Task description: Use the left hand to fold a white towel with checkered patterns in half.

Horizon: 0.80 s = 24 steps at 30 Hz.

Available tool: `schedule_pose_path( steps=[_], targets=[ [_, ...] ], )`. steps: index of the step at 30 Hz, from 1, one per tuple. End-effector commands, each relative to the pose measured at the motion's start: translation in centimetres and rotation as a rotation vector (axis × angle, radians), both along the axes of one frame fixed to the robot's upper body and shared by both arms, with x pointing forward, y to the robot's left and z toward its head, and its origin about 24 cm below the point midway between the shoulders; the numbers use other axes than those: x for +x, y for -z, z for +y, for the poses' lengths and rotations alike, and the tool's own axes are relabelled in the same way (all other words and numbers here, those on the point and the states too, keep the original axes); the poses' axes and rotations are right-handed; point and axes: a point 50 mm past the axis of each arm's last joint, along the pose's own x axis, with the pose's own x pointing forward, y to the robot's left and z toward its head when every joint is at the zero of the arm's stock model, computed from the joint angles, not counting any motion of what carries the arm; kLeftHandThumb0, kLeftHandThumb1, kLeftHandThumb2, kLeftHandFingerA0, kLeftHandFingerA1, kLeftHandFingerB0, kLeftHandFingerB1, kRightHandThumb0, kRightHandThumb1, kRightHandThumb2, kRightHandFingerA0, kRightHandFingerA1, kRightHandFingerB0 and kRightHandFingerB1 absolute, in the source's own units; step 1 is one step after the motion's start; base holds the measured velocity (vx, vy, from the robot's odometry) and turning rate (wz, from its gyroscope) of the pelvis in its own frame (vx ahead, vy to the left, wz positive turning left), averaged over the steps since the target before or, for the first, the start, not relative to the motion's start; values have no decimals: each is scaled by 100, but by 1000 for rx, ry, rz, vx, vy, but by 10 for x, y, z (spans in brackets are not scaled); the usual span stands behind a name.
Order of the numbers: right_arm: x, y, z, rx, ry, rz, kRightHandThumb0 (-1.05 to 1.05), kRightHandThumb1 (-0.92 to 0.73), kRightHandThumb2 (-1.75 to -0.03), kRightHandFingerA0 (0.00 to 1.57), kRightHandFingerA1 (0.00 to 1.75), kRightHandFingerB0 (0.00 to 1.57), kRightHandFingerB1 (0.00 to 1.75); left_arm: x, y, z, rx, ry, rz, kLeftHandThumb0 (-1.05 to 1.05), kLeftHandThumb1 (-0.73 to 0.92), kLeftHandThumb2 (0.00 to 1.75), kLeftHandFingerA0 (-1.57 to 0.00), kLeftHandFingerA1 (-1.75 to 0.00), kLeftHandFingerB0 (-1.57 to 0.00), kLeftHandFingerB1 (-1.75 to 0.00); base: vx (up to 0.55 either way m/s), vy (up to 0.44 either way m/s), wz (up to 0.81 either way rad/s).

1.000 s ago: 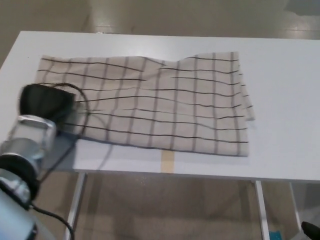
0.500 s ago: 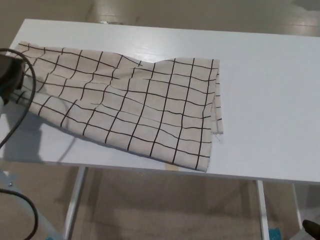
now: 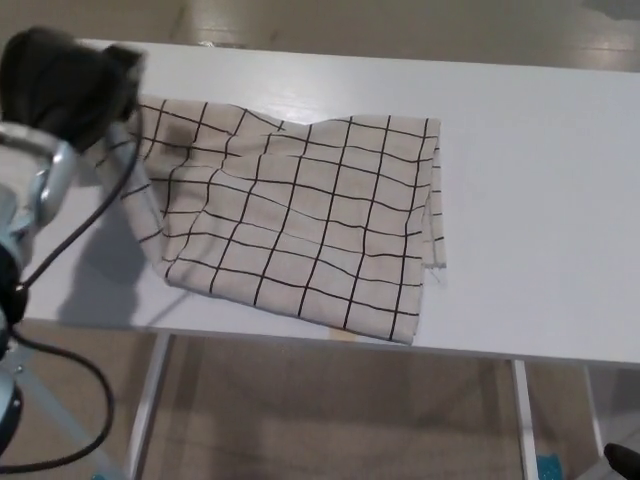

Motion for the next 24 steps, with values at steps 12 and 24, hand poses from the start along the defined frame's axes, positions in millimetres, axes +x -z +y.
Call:
schedule_pose_path(
  steps=[12,24],
  targets=[
    [-3,-1,-1,-20,2,4,-44,-49,-84,53,67,43,57,-39,-120,-112,-423,526,-408,-20,64,56,-82,-175,-58,-175,0,0,0],
    [-1,-2,1,-10,1,-9,-45,-50,-85,55,69,45,58,-62,-68,-180,-270,740,-333,-18,59,57,-92,-175,-72,-168,0,0,0]
  ],
)
